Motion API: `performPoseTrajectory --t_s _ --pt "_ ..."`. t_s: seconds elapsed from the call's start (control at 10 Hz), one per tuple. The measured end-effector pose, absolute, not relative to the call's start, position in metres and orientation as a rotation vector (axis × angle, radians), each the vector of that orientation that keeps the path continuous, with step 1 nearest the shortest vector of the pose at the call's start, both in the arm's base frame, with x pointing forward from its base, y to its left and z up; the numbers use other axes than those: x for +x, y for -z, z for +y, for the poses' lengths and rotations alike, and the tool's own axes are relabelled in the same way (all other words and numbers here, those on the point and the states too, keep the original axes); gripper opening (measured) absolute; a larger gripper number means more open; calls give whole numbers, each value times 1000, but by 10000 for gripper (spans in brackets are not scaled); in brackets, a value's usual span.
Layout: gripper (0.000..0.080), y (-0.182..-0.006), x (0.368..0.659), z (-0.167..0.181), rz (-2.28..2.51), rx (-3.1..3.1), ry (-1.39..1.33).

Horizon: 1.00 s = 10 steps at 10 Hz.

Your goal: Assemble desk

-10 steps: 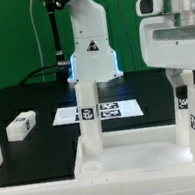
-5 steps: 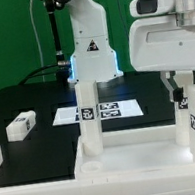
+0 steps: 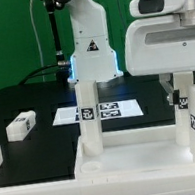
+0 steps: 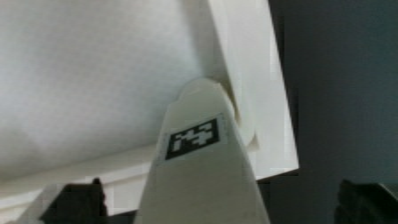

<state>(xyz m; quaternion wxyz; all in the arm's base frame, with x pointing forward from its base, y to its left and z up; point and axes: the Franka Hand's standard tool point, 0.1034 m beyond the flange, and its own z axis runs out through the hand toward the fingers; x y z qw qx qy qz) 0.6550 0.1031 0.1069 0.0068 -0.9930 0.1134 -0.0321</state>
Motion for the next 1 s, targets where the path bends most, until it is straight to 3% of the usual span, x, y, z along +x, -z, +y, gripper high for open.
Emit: performPoseTrajectory --t_s 0.4,0.6,0.7,0.8,1.0 --pt "649 -107 654 103 23 -3153 102" --pt "373 -106 654 102 -56 -3159 101" --pt "373 -106 654 101 -55 -3159 101" --pt "288 -106 654 101 -54 -3159 101" --pt "288 -106 654 101 -11 -3159 101"
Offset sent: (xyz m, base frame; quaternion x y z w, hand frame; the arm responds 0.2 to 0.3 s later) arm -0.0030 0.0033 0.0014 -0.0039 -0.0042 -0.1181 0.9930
